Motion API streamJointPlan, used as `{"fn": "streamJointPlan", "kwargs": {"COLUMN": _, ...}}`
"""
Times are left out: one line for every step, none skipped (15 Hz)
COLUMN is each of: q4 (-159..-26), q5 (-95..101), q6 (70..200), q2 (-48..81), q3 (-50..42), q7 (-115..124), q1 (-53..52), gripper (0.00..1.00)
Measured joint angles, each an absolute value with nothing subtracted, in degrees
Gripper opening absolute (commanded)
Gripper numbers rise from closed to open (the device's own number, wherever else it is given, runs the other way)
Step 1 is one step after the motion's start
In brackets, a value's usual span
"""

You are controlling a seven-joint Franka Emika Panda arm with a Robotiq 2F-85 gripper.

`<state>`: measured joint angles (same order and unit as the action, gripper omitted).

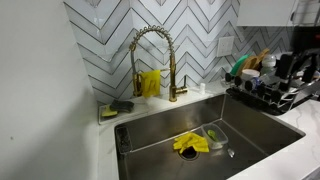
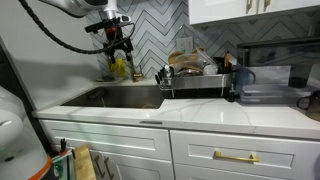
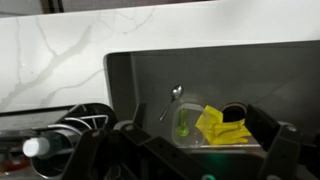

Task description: Pick up a green sponge on the left of the tap and put it in the sponge holder on the left side of the sink

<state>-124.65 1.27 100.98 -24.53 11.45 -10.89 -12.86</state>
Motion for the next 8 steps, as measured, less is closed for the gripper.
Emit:
{"fn": "streamJointPlan", "kwargs": {"q4": -122.9, "q5": 1.3, "q6": 100.4, "q2": -23.5, "q3": 12.6, "q7": -11.8, "q1": -14.0, "gripper": 1.0}}
{"fn": "streamJointPlan", "kwargs": {"q4": -121.2, "q5": 1.4, "q6": 99.5, "q2": -22.5, "q3": 13.7, "q7": -12.7, "q1": -15.0, "gripper": 1.0}}
{"fn": "streamJointPlan", "kwargs": {"q4": -119.7, "q5": 1.5, "q6": 98.7, "q2": -21.7, "q3": 14.7, "q7": -13.8, "q1": -16.0, "gripper": 1.0}}
{"fn": "streamJointPlan", "kwargs": {"q4": -118.3, "q5": 1.8, "q6": 98.0, "q2": -21.0, "q3": 15.5, "q7": -15.1, "q1": -16.9, "gripper": 1.0}}
{"fn": "streamJointPlan", "kwargs": {"q4": -117.1, "q5": 2.0, "q6": 97.4, "q2": -20.4, "q3": 16.1, "q7": -15.9, "q1": -17.6, "gripper": 1.0}}
{"fn": "streamJointPlan", "kwargs": {"q4": -116.5, "q5": 2.2, "q6": 97.1, "q2": -20.0, "q3": 16.3, "q7": -16.3, "q1": -17.9, "gripper": 1.0}}
{"fn": "streamJointPlan", "kwargs": {"q4": -116.1, "q5": 2.3, "q6": 96.9, "q2": -19.7, "q3": 16.4, "q7": -16.6, "q1": -17.9, "gripper": 1.0}}
{"fn": "streamJointPlan", "kwargs": {"q4": -115.9, "q5": 2.5, "q6": 96.9, "q2": -19.5, "q3": 16.3, "q7": -16.9, "q1": -17.9, "gripper": 1.0}}
